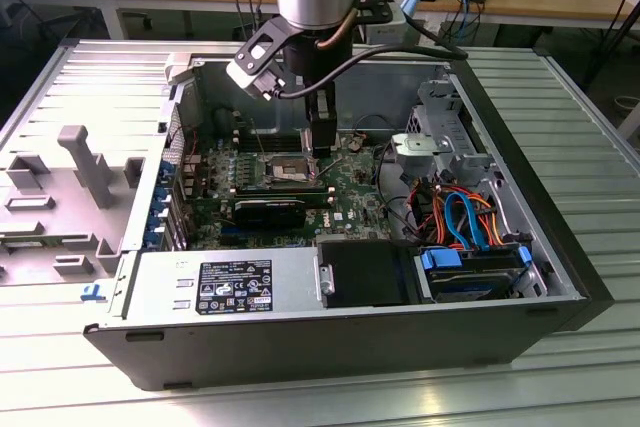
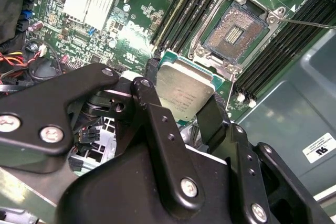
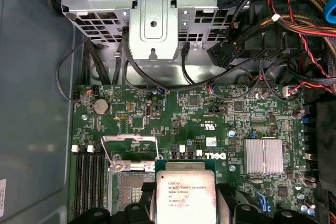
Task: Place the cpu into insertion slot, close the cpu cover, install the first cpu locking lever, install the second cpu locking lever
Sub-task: 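Place the cpu into insertion slot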
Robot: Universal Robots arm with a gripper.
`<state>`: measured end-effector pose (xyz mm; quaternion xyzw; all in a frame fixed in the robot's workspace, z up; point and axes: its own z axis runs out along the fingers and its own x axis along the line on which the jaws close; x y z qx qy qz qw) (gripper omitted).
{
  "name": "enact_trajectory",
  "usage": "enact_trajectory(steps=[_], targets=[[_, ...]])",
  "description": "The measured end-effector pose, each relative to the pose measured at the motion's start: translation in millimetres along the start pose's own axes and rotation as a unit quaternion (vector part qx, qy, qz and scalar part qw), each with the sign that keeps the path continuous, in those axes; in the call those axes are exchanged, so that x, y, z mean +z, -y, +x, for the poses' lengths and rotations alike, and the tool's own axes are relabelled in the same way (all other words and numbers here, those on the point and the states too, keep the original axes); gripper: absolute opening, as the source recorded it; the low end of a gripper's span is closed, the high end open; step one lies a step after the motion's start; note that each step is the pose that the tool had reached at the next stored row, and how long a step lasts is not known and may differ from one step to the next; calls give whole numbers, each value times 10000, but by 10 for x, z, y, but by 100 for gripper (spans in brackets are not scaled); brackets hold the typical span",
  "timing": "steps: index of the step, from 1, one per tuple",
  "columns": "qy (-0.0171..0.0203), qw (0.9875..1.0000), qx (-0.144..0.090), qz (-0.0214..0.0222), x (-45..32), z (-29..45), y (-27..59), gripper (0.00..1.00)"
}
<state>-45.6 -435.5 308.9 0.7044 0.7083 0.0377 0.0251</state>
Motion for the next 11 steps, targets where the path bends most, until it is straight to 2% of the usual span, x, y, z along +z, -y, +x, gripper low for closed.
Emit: enact_trajectory(steps=[11], targets=[[0, 10000, 0, 0, 15, 3, 1, 55]])
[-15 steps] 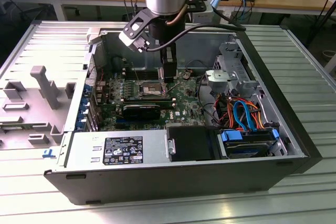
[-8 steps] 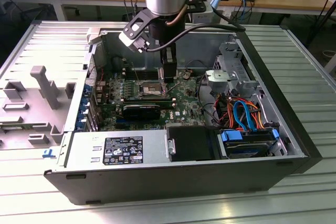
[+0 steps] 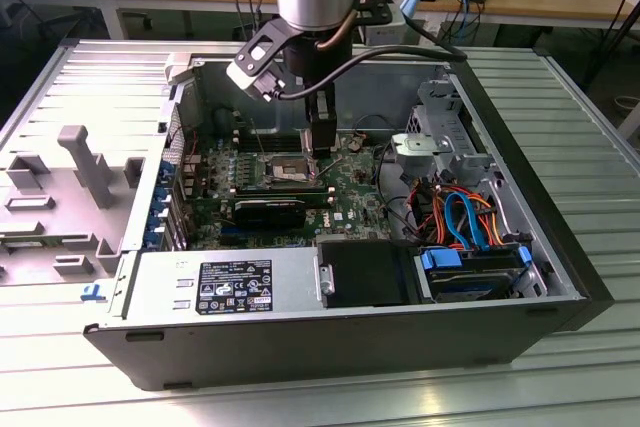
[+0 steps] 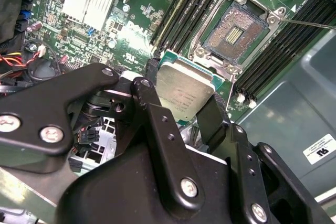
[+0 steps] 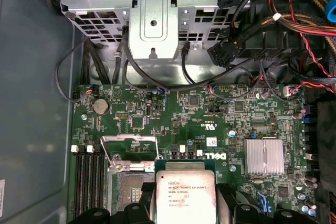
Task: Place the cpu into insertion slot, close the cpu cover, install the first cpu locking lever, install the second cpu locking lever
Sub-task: 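Place the cpu into insertion slot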
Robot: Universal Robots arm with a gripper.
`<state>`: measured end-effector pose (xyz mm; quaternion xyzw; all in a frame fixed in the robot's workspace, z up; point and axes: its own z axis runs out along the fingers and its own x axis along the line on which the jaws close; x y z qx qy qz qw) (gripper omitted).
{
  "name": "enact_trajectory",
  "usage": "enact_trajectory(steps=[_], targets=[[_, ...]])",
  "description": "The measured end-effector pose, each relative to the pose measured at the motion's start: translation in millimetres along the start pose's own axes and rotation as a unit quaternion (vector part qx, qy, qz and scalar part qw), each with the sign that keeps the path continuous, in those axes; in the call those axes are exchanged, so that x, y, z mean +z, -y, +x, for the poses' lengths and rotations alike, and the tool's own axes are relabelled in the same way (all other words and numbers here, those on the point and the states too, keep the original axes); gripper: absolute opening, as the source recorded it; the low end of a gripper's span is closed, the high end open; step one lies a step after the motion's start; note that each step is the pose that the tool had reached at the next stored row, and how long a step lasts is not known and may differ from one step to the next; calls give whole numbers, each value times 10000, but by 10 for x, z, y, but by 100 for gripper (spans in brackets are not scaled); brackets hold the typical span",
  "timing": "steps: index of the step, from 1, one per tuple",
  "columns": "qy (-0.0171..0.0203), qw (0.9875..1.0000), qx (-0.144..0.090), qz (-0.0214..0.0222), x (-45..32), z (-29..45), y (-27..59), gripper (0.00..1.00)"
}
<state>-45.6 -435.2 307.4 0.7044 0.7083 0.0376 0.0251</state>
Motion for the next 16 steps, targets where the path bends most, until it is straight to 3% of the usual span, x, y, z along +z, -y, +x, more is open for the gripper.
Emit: enact_trajectory(steps=[16], targets=[[0, 10000, 0, 0, 31, 21, 12, 55]])
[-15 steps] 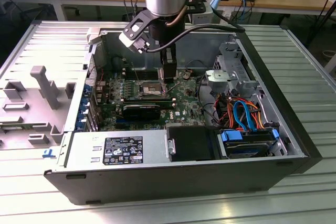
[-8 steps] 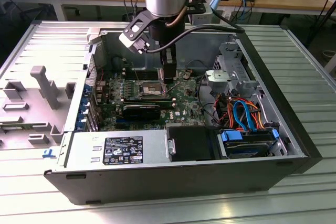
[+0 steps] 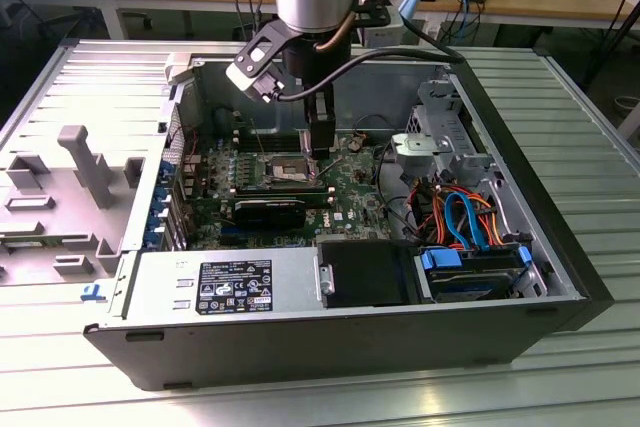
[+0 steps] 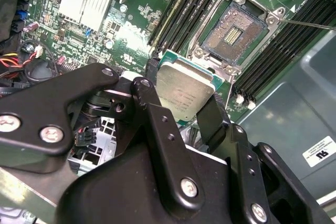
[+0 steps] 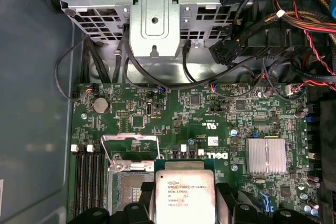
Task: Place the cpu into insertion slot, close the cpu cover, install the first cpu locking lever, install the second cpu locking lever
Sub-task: 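Place the cpu into insertion slot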
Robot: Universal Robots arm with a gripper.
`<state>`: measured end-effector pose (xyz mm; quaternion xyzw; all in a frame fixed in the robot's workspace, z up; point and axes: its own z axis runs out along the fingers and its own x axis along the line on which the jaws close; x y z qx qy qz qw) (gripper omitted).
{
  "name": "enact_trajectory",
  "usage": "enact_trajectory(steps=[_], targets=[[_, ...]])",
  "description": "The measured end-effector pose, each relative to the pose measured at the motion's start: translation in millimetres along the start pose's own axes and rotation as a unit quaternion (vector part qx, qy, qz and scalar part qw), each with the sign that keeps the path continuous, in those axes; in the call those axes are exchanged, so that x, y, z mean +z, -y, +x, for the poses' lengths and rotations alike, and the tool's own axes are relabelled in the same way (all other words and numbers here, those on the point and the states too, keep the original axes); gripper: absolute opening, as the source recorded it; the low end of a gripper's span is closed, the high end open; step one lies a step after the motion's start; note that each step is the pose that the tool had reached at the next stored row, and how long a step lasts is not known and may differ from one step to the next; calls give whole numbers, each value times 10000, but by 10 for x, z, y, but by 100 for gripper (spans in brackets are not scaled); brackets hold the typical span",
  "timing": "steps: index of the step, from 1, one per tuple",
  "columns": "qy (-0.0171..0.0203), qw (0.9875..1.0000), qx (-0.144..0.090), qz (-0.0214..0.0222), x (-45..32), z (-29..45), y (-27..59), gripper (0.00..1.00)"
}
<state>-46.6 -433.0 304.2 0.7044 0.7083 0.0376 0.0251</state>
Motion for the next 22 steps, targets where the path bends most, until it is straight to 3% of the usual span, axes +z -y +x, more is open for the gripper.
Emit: enact_trajectory(steps=[22], targets=[[0, 10000, 0, 0, 23, 31, 48, 55]])
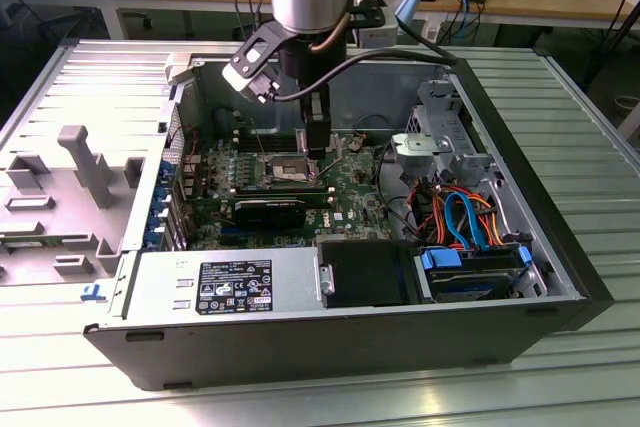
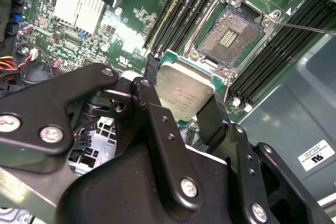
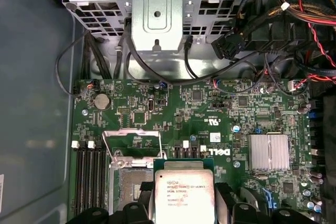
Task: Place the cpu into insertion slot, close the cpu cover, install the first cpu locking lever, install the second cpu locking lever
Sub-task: 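Place the cpu into insertion slot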
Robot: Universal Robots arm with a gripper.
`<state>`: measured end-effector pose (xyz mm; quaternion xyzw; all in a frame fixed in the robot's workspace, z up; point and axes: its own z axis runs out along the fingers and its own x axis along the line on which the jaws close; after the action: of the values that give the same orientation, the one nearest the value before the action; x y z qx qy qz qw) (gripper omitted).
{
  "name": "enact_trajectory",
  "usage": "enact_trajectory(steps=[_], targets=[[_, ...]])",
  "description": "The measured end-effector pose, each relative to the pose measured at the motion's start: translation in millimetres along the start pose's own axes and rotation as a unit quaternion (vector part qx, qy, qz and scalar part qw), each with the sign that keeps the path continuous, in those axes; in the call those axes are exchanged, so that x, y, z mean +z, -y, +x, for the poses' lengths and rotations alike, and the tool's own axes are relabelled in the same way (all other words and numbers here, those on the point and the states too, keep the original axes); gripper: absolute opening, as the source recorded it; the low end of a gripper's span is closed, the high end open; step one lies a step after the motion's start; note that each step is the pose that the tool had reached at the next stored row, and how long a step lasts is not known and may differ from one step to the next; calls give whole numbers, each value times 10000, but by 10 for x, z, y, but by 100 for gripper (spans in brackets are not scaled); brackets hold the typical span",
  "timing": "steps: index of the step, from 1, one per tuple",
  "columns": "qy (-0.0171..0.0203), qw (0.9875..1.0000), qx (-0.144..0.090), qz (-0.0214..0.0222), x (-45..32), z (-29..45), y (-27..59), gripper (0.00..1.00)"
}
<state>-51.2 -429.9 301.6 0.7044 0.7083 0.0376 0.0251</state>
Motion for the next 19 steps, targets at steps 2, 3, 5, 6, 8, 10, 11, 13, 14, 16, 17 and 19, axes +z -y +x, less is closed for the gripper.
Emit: enact_trajectory(steps=[2, 3, 5, 6, 8, 10, 11, 13, 14, 16, 17, 19], targets=[[0, 10000, 0, 0, 2, 3, 6, 55], [0, 10000, 0, 0, 3, 3, 8, 55], [0, 10000, 0, 0, 5, 5, 16, 55], [1, 10000, 0, 0, 6, 6, 18, 55], [0, 10000, 0, 0, 9, 8, 27, 55], [0, 10000, 0, 0, 11, 9, 32, 55], [0, 10000, 0, 0, 13, 9, 37, 55], [0, 10000, 0, 0, 15, 9, 43, 55], [0, 10000, 0, 0, 16, 10, 47, 55], [0, 10000, -1, 0, 24, 13, 55, 55], [0, 10000, 0, 0, 27, 14, 56, 55], [0, 10000, 0, 0, 30, 15, 56, 55]])
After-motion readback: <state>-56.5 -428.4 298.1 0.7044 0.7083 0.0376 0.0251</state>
